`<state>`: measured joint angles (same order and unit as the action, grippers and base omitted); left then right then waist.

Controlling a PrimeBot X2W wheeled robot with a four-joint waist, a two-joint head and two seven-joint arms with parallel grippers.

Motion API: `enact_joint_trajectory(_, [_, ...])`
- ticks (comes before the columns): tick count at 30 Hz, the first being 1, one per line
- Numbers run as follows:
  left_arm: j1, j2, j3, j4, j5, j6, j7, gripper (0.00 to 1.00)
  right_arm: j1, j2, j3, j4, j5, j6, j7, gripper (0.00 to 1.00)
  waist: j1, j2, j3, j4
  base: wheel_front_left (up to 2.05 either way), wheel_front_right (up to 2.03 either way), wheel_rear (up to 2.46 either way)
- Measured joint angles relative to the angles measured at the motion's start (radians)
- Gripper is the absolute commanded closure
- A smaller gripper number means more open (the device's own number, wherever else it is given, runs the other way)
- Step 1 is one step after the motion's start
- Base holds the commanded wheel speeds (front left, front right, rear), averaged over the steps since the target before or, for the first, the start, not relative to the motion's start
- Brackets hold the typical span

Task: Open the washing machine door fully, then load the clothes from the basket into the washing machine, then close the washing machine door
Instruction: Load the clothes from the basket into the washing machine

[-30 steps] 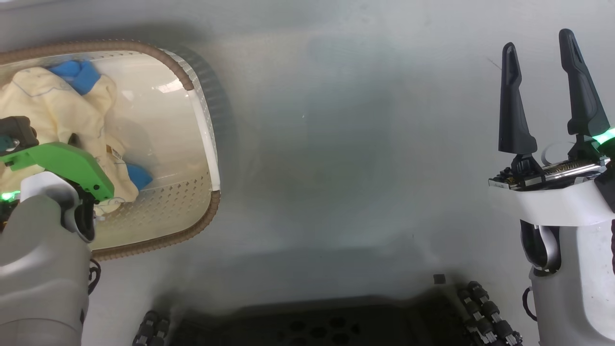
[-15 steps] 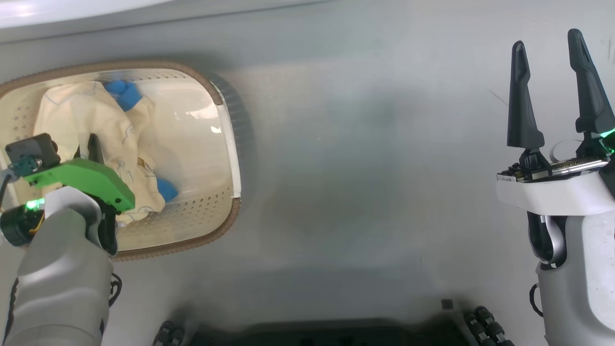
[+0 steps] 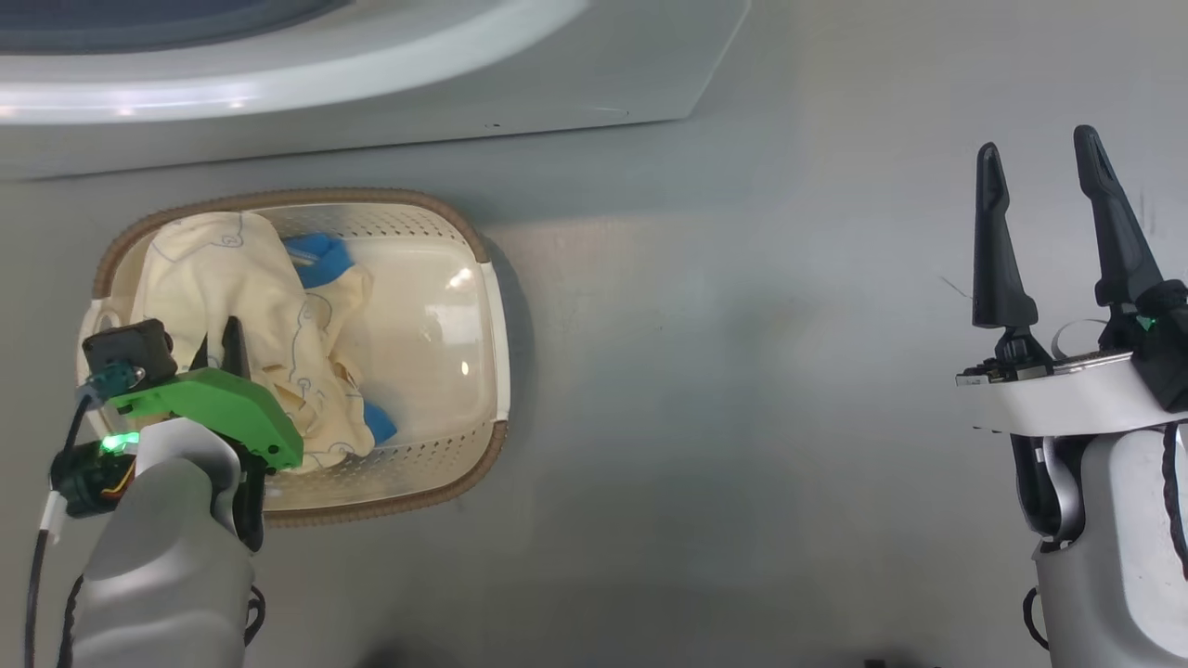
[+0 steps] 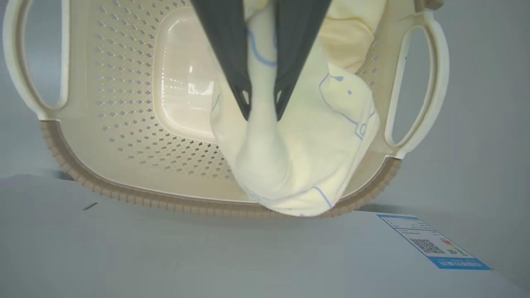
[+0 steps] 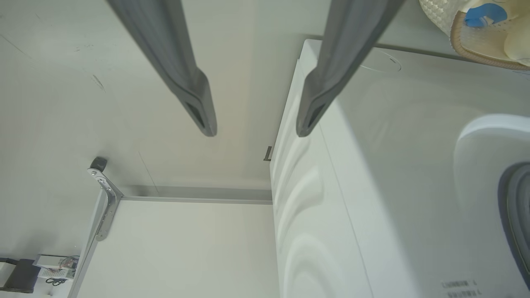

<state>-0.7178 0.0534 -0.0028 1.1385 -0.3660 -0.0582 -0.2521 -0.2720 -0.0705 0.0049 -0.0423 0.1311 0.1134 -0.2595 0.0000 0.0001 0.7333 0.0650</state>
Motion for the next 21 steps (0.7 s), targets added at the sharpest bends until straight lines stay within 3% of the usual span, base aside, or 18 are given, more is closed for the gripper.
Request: enact_joint_trajectory(21, [0.243, -0.007, 0.000, -0.411, 0.111, 0.010, 0.000, 1.00, 0.157, 0.007, 0.001, 0.098, 0.018, 0.008, 0.000, 0.00, -0.0001, 0.0000, -0.295, 0.026, 0.00, 0.00, 0.00])
